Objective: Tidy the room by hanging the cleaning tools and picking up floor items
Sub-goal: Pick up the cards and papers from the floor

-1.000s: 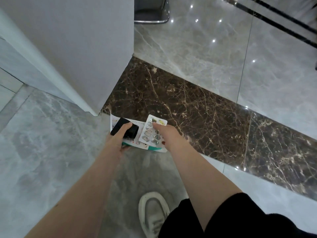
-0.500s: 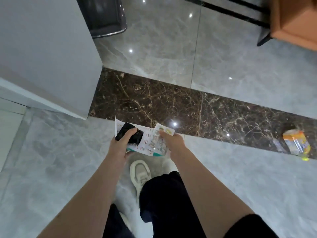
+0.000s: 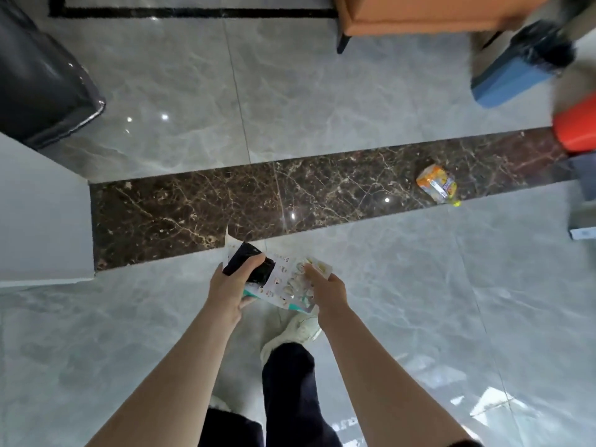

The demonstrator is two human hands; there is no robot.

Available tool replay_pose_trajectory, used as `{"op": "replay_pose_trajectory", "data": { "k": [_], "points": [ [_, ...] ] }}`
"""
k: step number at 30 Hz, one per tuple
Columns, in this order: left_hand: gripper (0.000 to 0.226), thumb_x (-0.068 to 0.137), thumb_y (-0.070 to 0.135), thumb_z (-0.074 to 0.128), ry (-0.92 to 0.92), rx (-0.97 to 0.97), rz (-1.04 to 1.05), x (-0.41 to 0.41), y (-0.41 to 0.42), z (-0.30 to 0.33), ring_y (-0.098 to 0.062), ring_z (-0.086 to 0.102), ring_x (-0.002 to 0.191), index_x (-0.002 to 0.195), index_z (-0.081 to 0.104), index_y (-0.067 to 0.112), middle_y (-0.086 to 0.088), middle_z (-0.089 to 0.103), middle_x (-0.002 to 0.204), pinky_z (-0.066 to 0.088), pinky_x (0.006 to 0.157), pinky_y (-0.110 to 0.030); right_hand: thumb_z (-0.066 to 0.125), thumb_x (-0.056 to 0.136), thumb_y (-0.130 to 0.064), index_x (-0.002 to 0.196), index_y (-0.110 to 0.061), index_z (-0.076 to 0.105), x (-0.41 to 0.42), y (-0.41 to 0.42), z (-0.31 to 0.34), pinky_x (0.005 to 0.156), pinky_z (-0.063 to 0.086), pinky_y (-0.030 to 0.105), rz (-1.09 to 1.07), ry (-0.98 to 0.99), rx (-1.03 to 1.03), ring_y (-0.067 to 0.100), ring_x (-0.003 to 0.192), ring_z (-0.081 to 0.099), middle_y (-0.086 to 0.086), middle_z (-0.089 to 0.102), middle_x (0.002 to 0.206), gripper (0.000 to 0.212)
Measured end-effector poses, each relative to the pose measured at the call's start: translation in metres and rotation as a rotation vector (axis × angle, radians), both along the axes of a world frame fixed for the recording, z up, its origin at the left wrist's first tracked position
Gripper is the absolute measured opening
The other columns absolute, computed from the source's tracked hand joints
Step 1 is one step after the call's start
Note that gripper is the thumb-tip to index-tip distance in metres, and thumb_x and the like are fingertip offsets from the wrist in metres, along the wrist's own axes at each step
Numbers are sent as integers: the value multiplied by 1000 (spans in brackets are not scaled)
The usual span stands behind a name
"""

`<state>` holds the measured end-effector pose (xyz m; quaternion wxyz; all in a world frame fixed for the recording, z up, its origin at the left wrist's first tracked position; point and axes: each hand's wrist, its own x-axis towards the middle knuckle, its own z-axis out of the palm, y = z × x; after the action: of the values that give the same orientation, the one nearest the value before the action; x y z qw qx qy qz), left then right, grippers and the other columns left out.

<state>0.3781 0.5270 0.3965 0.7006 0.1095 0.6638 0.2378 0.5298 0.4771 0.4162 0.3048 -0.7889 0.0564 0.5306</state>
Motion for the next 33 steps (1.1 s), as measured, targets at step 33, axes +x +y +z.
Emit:
{"op": "replay_pose_trajectory", "data": {
  "k": [33],
  "points": [
    [35,63,29,85,-41,-42,-590,515,182,75,-17,64,84,89,62,25,0,67,89,49,57,-26,62,89,-17,101,-6,59,455,129,93,83,55,42,-741,-15,62,35,91,66,15,65,97,16]
  ]
}}
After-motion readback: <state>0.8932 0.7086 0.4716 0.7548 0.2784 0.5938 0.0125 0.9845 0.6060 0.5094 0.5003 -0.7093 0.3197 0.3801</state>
